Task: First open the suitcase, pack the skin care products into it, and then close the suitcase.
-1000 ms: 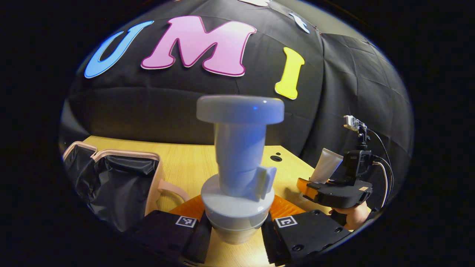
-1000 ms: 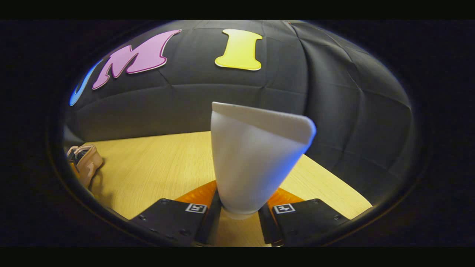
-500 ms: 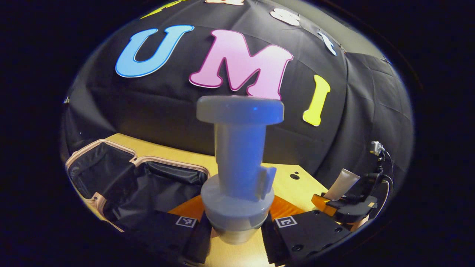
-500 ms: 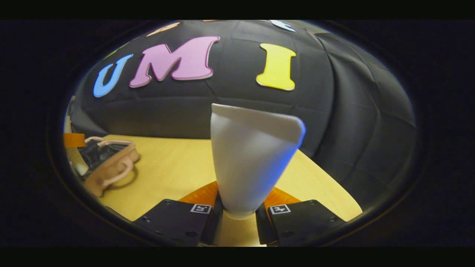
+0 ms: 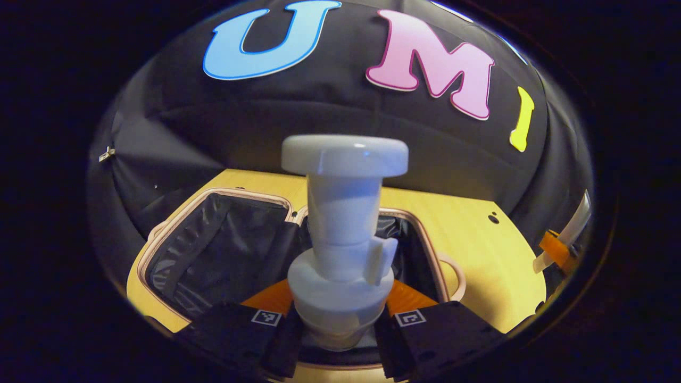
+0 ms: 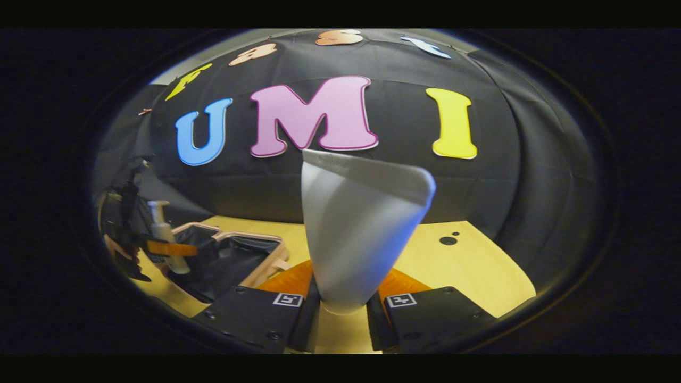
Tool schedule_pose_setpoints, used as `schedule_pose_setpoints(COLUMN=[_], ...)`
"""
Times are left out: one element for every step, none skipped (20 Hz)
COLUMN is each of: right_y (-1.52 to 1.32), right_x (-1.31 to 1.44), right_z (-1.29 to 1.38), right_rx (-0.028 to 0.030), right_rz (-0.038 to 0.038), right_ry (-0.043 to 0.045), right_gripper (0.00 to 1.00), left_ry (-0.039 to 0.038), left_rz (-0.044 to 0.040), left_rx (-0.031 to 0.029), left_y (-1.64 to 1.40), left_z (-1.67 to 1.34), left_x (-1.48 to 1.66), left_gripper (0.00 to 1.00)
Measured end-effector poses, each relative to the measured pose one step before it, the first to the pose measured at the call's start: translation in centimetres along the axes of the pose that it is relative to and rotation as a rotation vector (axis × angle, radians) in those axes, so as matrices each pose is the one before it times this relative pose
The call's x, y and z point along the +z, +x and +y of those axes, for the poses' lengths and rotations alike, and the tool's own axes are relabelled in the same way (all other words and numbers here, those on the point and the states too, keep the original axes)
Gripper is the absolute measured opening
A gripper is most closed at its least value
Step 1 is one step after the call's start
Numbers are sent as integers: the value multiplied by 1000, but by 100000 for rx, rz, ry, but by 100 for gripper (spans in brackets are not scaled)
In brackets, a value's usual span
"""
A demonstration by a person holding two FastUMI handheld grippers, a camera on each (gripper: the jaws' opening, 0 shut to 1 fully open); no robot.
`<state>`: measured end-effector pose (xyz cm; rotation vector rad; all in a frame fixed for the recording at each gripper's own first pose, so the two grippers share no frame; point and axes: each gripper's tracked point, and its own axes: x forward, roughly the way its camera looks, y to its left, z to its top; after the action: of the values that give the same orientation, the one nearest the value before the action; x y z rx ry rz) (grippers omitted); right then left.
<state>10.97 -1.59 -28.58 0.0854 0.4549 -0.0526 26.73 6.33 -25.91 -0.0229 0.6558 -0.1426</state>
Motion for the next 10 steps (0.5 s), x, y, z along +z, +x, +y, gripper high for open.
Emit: schedule_pose_setpoints(right_y=[32,91,36,190,187,319,275,481,327,486], right_x=[104,-49,-138,-120,-115,-40,66,-46,-78,-138], right_z=[1005,975,1009,1004,1018,889,845,725,700,613], right_rx=[1612,1840,1950,2175,2241,1953,1944,1717,1628,1534], right_rz=[-121,89,447,383,819,666,613,735,632,1036], right_ry=[21,-20,195,1052,1080,846,503,145,386,707], right_gripper=[41,41,41,41,41,41,41,41,41,41], left_ry=[-154,-950,-793,-74,1326,2019,2496,2199,2141,1172], left_rz=[3798,4273,3922,3896,3974,2888,3337,311,2354,2998], left_rx=[-1043,-1132,-655,339,938,1620,1594,1301,1089,1133], left_y=[987,981,925,949,833,944,781,375,998,328], left_z=[-16,6,164,90,81,95,256,-56,-185,-130], left_x=[-749,-747,-788,-743,-586,-248,-458,558,81,218], left_gripper=[62,62,62,65,62,62,66,62,63,62])
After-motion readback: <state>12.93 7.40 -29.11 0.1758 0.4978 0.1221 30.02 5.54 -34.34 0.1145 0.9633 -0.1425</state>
